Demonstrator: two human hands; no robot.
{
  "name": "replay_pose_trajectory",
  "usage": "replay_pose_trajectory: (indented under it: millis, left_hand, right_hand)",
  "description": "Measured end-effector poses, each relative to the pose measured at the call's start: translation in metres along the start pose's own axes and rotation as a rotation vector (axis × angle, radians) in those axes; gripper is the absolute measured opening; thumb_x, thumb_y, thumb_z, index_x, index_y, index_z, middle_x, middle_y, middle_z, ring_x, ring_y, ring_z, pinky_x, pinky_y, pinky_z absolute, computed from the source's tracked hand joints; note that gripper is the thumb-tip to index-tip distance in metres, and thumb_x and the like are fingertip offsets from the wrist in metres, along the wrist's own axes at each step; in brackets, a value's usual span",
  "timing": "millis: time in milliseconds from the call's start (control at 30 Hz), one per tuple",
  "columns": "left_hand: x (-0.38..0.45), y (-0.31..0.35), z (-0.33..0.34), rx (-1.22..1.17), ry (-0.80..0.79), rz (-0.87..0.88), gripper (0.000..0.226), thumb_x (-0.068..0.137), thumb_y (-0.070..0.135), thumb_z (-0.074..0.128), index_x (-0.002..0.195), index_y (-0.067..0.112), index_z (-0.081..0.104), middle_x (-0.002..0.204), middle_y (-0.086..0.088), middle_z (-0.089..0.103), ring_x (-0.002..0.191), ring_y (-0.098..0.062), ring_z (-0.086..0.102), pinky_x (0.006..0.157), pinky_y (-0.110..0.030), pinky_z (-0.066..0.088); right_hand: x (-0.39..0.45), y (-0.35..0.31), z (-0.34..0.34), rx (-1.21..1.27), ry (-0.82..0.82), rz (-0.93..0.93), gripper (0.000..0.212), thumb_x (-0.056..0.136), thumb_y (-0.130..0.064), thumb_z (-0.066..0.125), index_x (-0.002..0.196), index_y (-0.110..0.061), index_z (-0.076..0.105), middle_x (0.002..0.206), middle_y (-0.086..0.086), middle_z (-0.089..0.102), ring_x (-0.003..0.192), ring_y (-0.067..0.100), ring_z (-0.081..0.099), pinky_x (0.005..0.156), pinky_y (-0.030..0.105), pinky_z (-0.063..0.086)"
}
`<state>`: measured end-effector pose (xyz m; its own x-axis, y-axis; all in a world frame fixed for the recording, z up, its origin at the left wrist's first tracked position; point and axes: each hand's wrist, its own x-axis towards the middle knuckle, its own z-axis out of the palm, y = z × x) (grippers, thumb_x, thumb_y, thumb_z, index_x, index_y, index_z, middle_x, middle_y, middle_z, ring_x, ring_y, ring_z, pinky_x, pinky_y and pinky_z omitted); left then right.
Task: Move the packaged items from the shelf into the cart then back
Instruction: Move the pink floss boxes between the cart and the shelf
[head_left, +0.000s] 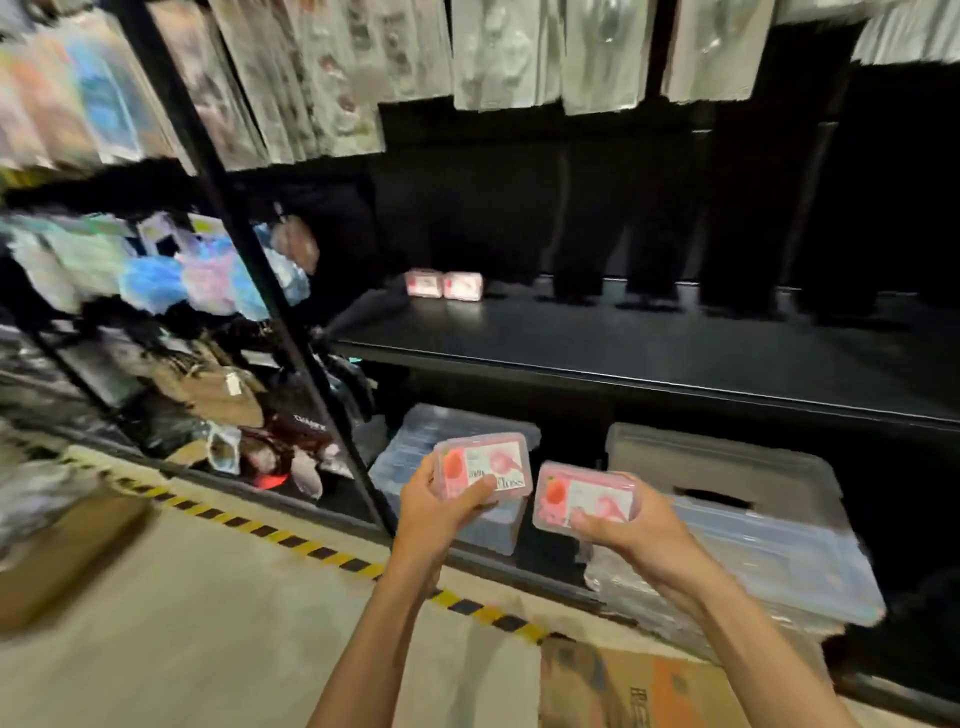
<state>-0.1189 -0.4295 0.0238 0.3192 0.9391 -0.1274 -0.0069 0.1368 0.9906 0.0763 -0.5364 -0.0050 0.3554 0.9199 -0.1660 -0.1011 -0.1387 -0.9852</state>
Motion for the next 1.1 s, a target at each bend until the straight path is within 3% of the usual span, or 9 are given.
replay_pose_trajectory:
  millis: [133, 267, 500, 600, 667, 833, 1000, 1100]
  left_hand:
    - [0.050, 0.009, -0.038, -0.014, 0.045, 0.032, 0.041, 0.079, 0.007, 0.074, 0.116, 0.015, 0.057, 0.107, -0.008, 0.067, 0.098, -0.019, 0.067, 0.074, -0.028, 0.057]
    - [0.119, 0.018, -0.064, 0.021, 0.088, 0.071, 0.039, 0.078, 0.010, 0.075, 0.113, 0.018, 0.059, 0.108, -0.005, 0.067, 0.101, -0.017, 0.065, 0.081, -0.036, 0.058]
    - [0.239, 0.043, -0.093, -0.025, 0.104, 0.081, 0.036, 0.081, 0.006, 0.072, 0.112, 0.018, 0.059, 0.106, -0.004, 0.068, 0.098, -0.017, 0.067, 0.074, -0.029, 0.058]
    - [0.283, 0.048, -0.106, -0.065, 0.105, 0.068, 0.038, 0.080, 0.007, 0.073, 0.114, 0.015, 0.059, 0.109, -0.007, 0.068, 0.102, -0.021, 0.066, 0.075, -0.029, 0.057]
    - [0.313, 0.049, -0.114, -0.083, 0.087, 0.070, 0.040, 0.080, 0.006, 0.074, 0.116, 0.014, 0.059, 0.111, -0.009, 0.067, 0.104, -0.022, 0.065, 0.077, -0.033, 0.057]
    - [0.401, 0.049, -0.127, -0.064, 0.042, 0.063, 0.042, 0.078, 0.004, 0.075, 0.116, 0.011, 0.057, 0.114, -0.013, 0.065, 0.104, -0.025, 0.065, 0.077, -0.034, 0.057]
    - [0.491, 0.045, -0.135, 0.075, -0.035, 0.081, 0.040, 0.077, 0.007, 0.076, 0.111, 0.018, 0.058, 0.111, -0.005, 0.065, 0.103, -0.018, 0.064, 0.089, -0.038, 0.055]
    - [0.536, 0.038, -0.137, 0.173, -0.104, 0.082, 0.044, 0.076, 0.008, 0.077, 0.114, 0.016, 0.057, 0.110, 0.001, 0.064, 0.100, -0.009, 0.062, 0.080, -0.019, 0.053]
  right_hand:
    - [0.065, -0.005, 0.038, -0.027, -0.055, -0.017, 0.064, 0.054, -0.023, 0.090, 0.110, -0.012, 0.060, 0.101, 0.008, 0.071, 0.097, 0.026, 0.067, 0.082, 0.044, 0.057]
    - [0.138, -0.013, 0.064, 0.023, -0.106, -0.013, 0.059, 0.062, -0.010, 0.088, 0.113, -0.009, 0.057, 0.106, 0.012, 0.068, 0.096, 0.023, 0.066, 0.070, 0.030, 0.057]
    - [0.255, -0.050, 0.094, 0.035, -0.114, 0.000, 0.081, 0.040, -0.027, 0.095, 0.111, -0.011, 0.060, 0.104, 0.006, 0.073, 0.098, 0.023, 0.069, 0.083, 0.039, 0.055]
    - [0.290, -0.063, 0.106, 0.020, -0.106, -0.002, 0.063, 0.055, -0.014, 0.090, 0.110, -0.013, 0.060, 0.103, 0.005, 0.072, 0.096, 0.021, 0.069, 0.082, 0.036, 0.056]
    - [0.311, -0.068, 0.113, 0.005, -0.089, 0.003, 0.061, 0.056, -0.016, 0.090, 0.110, -0.015, 0.060, 0.103, 0.003, 0.072, 0.096, 0.019, 0.069, 0.084, 0.038, 0.056]
    - [0.364, -0.071, 0.134, 0.019, -0.003, 0.018, 0.083, 0.035, -0.035, 0.091, 0.110, -0.015, 0.060, 0.101, 0.005, 0.073, 0.096, 0.022, 0.069, 0.083, 0.042, 0.056]
    - [0.409, -0.076, 0.156, 0.066, 0.115, 0.015, 0.077, 0.042, -0.022, 0.096, 0.109, -0.012, 0.061, 0.097, 0.005, 0.074, 0.094, 0.022, 0.069, 0.078, 0.038, 0.057]
    - [0.429, -0.080, 0.169, 0.069, 0.201, 0.010, 0.074, 0.043, -0.024, 0.097, 0.108, -0.012, 0.061, 0.096, 0.005, 0.074, 0.092, 0.022, 0.070, 0.078, 0.039, 0.057]
